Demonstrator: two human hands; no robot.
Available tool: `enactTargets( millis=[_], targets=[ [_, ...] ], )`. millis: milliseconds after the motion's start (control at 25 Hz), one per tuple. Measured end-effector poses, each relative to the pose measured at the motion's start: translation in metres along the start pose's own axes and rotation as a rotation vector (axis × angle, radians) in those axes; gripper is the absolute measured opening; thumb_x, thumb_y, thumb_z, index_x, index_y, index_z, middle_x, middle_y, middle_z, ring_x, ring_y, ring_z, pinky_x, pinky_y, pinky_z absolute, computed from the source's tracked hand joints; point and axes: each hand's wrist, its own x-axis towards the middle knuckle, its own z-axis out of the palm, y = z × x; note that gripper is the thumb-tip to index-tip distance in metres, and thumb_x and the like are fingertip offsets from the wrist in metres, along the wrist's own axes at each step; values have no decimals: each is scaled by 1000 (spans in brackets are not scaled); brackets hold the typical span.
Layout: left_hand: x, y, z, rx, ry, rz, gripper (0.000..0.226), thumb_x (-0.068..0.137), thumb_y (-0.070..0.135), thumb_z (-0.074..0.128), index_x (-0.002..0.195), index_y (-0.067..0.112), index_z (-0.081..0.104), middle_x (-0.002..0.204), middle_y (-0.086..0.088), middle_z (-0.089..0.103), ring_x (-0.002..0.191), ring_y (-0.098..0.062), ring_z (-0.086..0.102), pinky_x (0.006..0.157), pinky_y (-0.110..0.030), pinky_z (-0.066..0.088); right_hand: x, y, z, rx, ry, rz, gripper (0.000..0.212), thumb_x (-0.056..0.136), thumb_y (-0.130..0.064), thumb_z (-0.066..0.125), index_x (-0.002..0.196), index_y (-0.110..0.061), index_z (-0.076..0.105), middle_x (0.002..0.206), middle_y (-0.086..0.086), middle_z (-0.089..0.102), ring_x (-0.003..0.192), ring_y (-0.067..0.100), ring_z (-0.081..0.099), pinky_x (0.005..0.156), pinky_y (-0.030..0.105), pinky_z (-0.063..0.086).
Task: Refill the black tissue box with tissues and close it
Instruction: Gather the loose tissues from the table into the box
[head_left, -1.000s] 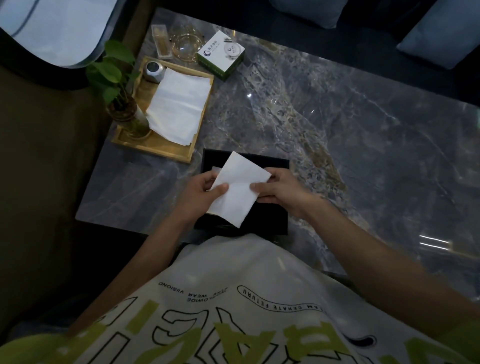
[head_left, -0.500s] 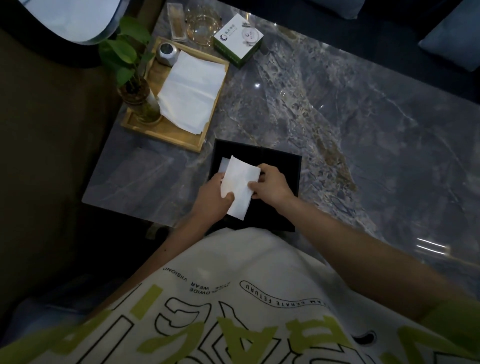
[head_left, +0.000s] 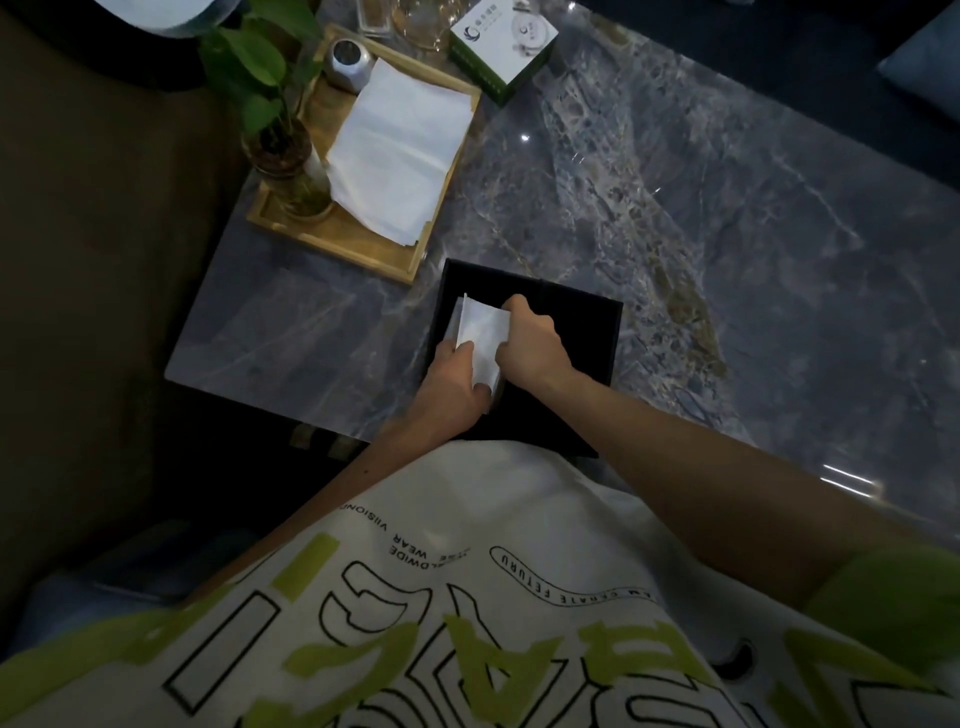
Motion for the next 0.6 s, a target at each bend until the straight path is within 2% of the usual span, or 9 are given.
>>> enactTargets(
  millis=[80,120,240,360,480,520,600],
  targets=[
    [4,-1,1,17,-17,-27,32,87,11,55,114,-4,46,134,-22,38,111,-34,48,85,-28,35,0,-2,1,-29,-9,-3,29,86,1,50,112,-6,40,83,6,47,65,17,49,45,24,31],
    [5,0,1,17,-27,-36,31,87,11,55,113,-3,46,134,-22,38,109,-34,48,84,-29,36,1,-3,2,-39,-8,-4,31,86,2,50,114,-6,40,82,6,47,65,17,49,45,24,31],
    [8,-1,1,38,-46,-45,39,86,11,55,120,-3,43,138,-21,34,113,-35,48,94,-37,43,2,-5,4,-81,-14,-12,31,85,3,51,111,-7,39,76,3,43,61,15,47,44,23,29],
    [12,1,0,65,-77,-34,47,88,11,54,130,-2,39,146,-20,27,124,-36,44,103,-41,41,2,-7,4,-120,-49,8,27,85,2,53,106,-8,38,81,7,45,62,16,45,45,23,28],
    [11,6,-4,47,-81,-16,68,91,9,51,150,2,17,158,-19,11,143,-35,25,117,-42,26,1,-8,1,-145,-86,26,24,85,-1,55,105,-6,41,90,11,44,61,13,41,46,23,28],
    [12,5,-4,45,-73,-10,72,92,8,49,152,3,10,160,-18,7,146,-32,19,119,-39,21,0,-7,-1,-169,-95,12,21,85,-1,55,99,-8,41,91,11,43,61,13,40,47,23,28],
    [9,5,-2,95,-75,31,70,92,5,47,150,-4,9,161,-22,-3,149,-32,4,121,-36,9,-3,-7,-6,-251,-107,-73,18,84,0,55,93,-9,43,93,10,43,67,17,44,54,25,31]
  ],
)
